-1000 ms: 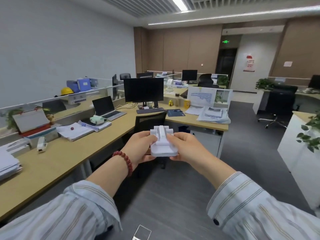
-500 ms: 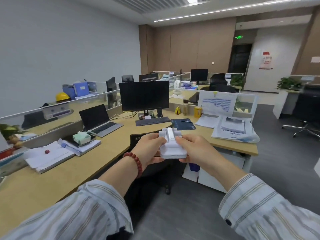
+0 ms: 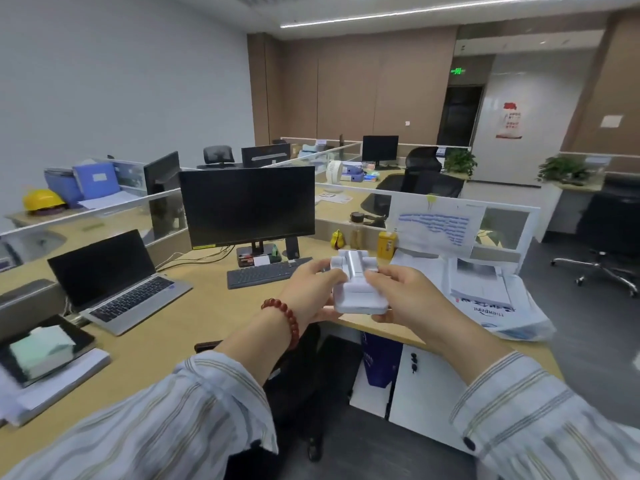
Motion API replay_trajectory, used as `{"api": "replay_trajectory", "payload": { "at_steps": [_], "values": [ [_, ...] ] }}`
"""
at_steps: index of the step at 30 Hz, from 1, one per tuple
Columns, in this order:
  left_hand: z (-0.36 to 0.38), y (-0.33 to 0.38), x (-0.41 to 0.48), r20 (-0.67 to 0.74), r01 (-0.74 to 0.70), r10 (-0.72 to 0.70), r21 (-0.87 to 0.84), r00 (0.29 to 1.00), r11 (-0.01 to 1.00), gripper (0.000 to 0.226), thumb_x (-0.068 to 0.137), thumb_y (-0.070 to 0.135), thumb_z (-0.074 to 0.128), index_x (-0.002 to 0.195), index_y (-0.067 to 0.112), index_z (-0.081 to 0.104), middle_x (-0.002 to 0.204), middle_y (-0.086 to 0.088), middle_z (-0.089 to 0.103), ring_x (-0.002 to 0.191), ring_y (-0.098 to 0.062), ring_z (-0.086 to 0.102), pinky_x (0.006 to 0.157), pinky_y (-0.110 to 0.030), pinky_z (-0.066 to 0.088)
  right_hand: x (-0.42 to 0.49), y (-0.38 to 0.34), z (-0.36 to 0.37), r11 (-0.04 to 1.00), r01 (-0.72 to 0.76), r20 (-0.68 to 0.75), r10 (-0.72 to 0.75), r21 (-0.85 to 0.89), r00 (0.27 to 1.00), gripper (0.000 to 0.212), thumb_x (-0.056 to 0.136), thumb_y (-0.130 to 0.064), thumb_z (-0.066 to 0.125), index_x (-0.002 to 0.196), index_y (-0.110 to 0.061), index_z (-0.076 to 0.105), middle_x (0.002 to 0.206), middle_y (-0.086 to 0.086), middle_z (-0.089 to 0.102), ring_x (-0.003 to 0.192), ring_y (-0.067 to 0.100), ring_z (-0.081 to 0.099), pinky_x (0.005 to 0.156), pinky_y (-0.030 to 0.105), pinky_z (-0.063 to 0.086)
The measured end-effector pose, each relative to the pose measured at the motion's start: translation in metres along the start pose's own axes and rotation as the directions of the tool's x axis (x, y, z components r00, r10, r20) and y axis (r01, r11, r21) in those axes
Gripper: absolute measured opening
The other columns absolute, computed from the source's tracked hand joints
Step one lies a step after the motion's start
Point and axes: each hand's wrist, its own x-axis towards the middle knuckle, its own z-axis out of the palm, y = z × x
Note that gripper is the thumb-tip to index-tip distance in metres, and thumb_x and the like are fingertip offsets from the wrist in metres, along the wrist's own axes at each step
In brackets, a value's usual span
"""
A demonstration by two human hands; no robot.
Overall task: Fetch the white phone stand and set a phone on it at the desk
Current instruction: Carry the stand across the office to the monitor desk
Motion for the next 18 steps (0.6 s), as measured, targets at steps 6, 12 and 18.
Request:
{"api": "replay_trajectory", "payload": {
  "at_steps": [6,12,18],
  "values": [
    [0.004,-0.013,0.132,-0.049,0.067,-0.066,0.013,0.997,0.998,0.033,0.091,0.013,0.054,0.123,0.02,0.051,0.109,-0.01,0.059,0.09,-0.023,0.066,0.061,-0.029,0.057,0.131,0.024,-0.009,0.999,-0.029,0.071,0.03,-0.019,0.997,0.036,0.094,-0.03,0.049,0.127,-0.016,0.053,0.11,0.005,0.061,0.091,0.017,0.061,0.061,0.024,0.053],
    [-0.012,-0.018,0.242,-0.243,0.088,-0.092,-0.026,0.966,0.996,0.021,0.092,0.014,0.053,0.111,0.022,0.052,0.099,-0.003,0.058,0.082,-0.016,0.064,0.052,-0.022,0.054,0.265,0.037,0.006,0.998,-0.011,0.249,0.026,-0.06,0.968,0.037,0.095,-0.031,0.049,0.129,-0.019,0.05,0.1,-0.004,0.06,0.087,0.013,0.062,0.063,0.023,0.058],
    [-0.033,-0.015,0.335,-0.402,0.116,-0.141,-0.086,0.905,0.99,0.02,0.093,0.015,0.051,0.11,0.025,0.047,0.1,0.0,0.057,0.08,-0.014,0.063,0.05,-0.021,0.054,0.378,0.04,0.029,0.996,0.004,0.374,0.028,-0.085,0.927,0.04,0.094,-0.034,0.049,0.132,-0.023,0.047,0.107,-0.002,0.059,0.086,0.013,0.06,0.054,0.016,0.052]
  ]
}}
